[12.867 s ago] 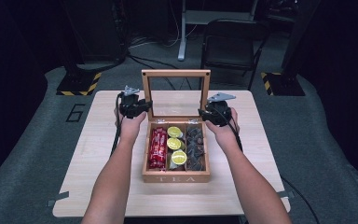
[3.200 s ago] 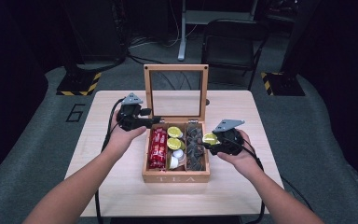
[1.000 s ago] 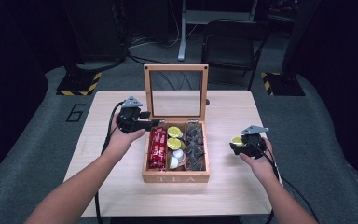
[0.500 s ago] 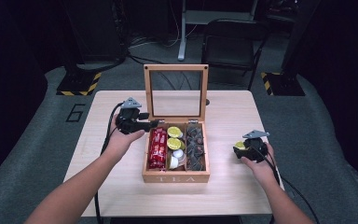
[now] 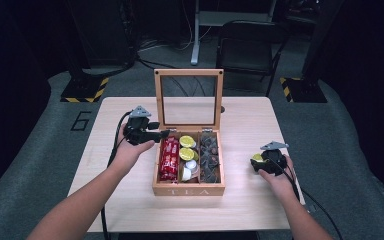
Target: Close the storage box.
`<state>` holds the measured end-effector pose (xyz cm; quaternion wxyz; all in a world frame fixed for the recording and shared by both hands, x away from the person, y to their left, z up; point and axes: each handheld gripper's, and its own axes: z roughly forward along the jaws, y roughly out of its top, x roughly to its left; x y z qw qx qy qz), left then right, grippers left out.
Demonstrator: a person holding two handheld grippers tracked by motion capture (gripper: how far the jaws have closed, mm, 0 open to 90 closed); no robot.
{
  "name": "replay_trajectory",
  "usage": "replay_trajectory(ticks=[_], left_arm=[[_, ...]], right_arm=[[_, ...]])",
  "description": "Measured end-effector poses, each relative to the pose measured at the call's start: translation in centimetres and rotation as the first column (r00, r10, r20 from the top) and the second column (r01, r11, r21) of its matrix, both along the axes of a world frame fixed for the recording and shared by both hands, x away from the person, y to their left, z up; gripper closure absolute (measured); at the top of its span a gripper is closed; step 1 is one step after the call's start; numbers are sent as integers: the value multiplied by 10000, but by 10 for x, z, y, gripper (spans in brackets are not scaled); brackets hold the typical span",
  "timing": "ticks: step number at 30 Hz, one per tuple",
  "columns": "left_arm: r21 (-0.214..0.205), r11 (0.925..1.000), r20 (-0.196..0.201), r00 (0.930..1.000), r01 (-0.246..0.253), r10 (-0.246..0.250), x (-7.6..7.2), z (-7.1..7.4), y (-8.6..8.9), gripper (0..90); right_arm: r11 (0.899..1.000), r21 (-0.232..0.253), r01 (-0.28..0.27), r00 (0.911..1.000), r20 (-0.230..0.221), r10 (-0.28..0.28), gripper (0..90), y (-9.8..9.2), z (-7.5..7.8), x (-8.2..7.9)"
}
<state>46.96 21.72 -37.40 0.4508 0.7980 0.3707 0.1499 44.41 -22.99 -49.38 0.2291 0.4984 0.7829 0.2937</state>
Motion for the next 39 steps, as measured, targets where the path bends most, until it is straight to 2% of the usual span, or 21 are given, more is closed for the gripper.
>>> replay_trajectory(ticks=[10,15,19,20,21,26,27,30,39], left_arm=[[6,10000,14,10000,9,-9,-1,0,-1,432],[15,10000,7,10000,7,-7,-1,0,-1,432],[32,10000,-10,10000,-14,14,-1,-1,0,431],[27,10000,-28,10000,-42,42,-1,-1,0,431],[15,10000,-25,10000,-43,43,-1,-1,0,431],[28,10000,-10,10000,-43,43,-1,-1,1,431],[-9,10000,-8,10000,-44,44,-1,-1,1,431],[-20,10000,8,10000,-48,48,-2,-1,2,431],[-66,9999,-26,9999,-126,126,-1,-1,5,431]], right_arm=[[9999,144,-20,9998,-198,23,313,0,-1,-1],[10000,33,-60,9999,-150,61,293,0,1,-1],[9999,142,68,10000,-20,-68,291,0,3,-1],[9998,195,-3,10000,40,2,291,0,6,-1],[9999,33,-150,9997,211,149,292,-1,8,0],[9997,104,-237,9992,314,234,292,1,15,1],[9995,51,-326,9984,458,324,291,1,18,2],[9995,23,-320,9981,528,318,292,3,22,2],[9967,186,-787,9952,596,775,302,13,38,3]])
